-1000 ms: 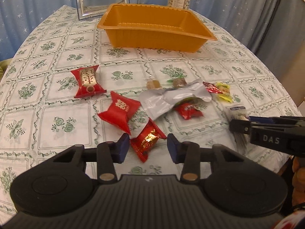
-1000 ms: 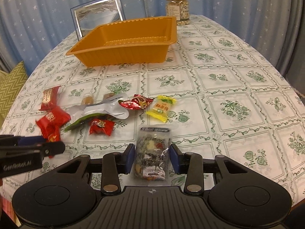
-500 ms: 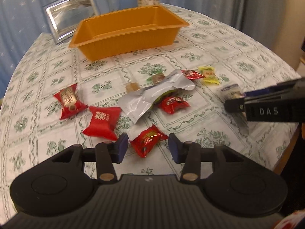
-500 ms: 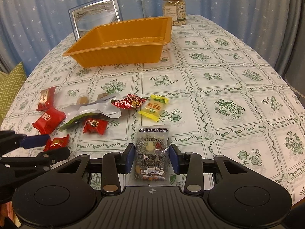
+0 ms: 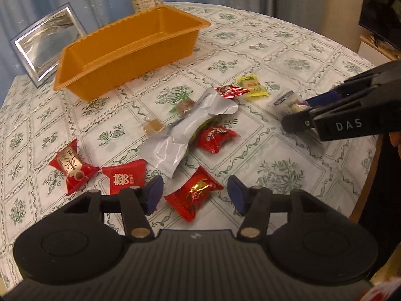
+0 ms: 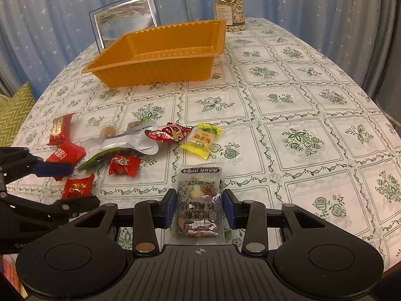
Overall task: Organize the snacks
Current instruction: 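Grasp the red gold-wrapped candy with the left gripper while the right gripper holds the nut packet, then carry the red candy in the left gripper and nut packet in the right gripper over the orange tray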
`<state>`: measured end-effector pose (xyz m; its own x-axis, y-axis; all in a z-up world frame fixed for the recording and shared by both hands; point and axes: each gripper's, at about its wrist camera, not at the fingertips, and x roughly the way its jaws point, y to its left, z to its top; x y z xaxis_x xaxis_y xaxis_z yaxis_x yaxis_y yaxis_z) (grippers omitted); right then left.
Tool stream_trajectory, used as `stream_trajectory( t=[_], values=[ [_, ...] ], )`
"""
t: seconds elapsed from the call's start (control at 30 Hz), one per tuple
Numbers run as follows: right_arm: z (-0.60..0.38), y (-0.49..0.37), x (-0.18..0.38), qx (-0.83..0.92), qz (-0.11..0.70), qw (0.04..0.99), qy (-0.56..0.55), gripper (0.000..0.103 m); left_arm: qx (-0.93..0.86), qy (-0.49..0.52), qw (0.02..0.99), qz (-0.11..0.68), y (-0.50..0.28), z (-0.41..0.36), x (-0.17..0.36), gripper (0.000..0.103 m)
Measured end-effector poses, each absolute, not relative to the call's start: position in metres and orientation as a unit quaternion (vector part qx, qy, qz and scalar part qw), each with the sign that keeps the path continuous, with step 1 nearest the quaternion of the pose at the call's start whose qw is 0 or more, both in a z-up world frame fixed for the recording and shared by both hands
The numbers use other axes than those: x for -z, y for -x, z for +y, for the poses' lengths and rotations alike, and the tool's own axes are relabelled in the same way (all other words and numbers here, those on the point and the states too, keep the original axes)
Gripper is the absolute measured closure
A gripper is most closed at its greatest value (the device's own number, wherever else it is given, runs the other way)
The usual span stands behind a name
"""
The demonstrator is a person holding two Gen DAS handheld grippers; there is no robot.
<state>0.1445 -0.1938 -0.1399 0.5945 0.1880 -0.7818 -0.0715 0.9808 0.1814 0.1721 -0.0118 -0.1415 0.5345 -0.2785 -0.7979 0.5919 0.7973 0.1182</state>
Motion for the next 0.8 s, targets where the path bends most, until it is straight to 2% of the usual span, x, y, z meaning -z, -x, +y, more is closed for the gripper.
stream_trajectory(
  t=[0.07,0.2,0.47,0.8],
  values=[
    [-0.194,-0.145,0.14,-0.073,0.444,0.891,-0.065,0.063,0.261,-0.188,0.851,0.416,-0.172,-0.012,0.141,0.061],
    [-0.194,-0.145,0.14,-0.073,0.445,0.89,-0.066,0.063,0.256,-0.176,0.847,0.432,-0.171,-0.012,0.139,0.085],
    [-0.195,-0.143,0.136,-0.073,0.439,0.893,-0.066,0.064,0.194,-0.126,0.869,0.438,-0.157,-0.009,0.133,0.085],
    [-0.197,-0.14,0.108,-0.076,0.412,0.905,-0.067,0.065,0.13,-0.036,0.897,0.422,-0.151,-0.005,0.097,0.085]
  ],
)
